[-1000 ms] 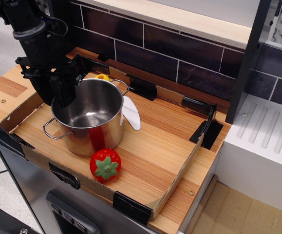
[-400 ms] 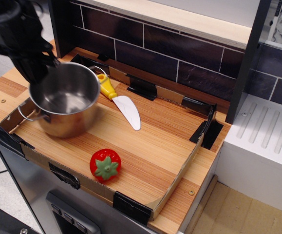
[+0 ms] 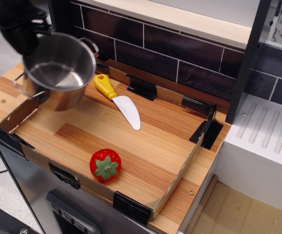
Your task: Topple metal pot
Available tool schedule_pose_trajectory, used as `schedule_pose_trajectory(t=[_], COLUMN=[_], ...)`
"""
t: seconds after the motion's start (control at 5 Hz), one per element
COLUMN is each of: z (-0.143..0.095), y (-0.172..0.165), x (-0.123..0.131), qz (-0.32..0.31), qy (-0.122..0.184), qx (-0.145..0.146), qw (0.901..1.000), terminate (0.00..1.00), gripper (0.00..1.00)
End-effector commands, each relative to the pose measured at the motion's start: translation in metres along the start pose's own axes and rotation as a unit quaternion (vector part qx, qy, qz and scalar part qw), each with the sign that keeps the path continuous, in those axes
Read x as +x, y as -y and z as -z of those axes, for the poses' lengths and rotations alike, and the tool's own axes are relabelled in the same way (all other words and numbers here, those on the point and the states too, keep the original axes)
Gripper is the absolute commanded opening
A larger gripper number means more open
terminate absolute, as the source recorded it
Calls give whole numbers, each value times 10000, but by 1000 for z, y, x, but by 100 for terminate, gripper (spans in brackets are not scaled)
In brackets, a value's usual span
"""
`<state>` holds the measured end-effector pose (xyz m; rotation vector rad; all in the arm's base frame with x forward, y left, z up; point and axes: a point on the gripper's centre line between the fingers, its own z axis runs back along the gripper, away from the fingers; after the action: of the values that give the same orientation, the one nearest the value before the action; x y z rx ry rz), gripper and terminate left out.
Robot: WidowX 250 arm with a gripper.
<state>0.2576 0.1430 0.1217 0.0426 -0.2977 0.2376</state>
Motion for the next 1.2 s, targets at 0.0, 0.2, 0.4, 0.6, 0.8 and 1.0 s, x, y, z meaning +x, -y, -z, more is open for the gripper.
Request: schedule_pose_trajectory(t=[0.0,0.2,0.4,0.6,0.8,1.0], z=[-19,-20,-23,-13,1,23], y=[54,85,121,143,155,159], x=[5,-4,-6,-11,-21,-32], qz=[-140,-49,-112,-40,176,576], qy=[615,826,932,885,1481,1937], qx=[455,509,532,720,1095,1438], qw=[9970,9953,9942,9935,9827,9687], terminate=[0,0,0,0,0,0], gripper=[0,0,0,0,0,0])
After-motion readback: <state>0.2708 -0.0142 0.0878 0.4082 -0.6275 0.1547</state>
